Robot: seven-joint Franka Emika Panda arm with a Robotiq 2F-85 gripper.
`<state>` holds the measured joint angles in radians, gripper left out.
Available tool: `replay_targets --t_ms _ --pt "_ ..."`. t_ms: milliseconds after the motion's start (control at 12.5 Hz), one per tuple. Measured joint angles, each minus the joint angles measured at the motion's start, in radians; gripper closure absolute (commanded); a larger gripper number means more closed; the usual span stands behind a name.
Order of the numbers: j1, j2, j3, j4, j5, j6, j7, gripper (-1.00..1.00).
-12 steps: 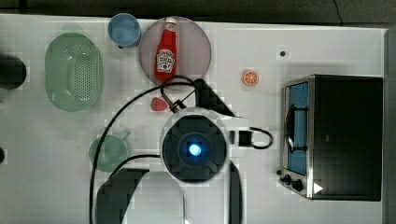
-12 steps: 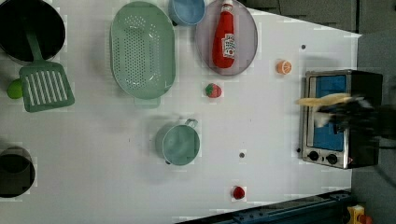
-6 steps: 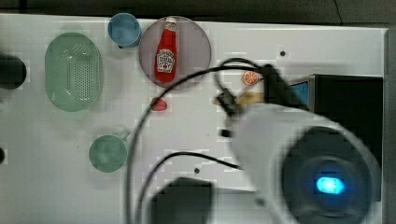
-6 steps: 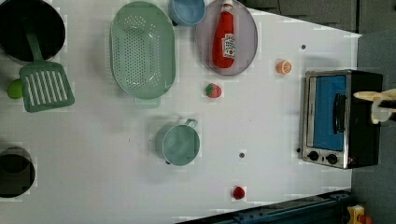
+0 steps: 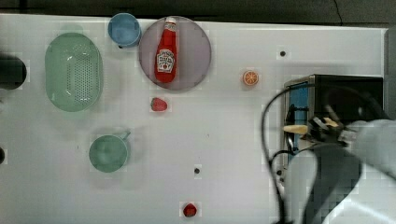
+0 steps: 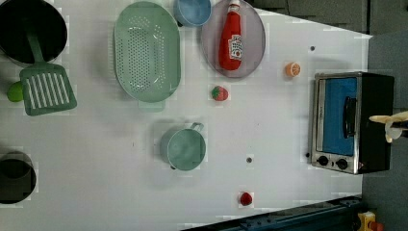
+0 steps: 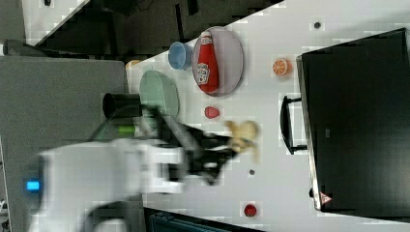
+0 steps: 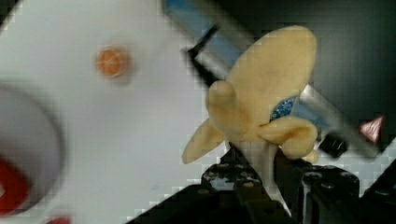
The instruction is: Pick banana from table and place on oven.
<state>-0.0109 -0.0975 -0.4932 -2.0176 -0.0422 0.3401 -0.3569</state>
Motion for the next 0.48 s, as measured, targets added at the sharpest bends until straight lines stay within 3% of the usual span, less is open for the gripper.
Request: replay_targets --t_ms 320,480 --pt "-0.041 0.194 -0.11 0.019 -0.005 0.238 -0.291 0.51" --pt "-0.017 0.259 -0.161 0.023 0.008 0.259 -0.399 0.51"
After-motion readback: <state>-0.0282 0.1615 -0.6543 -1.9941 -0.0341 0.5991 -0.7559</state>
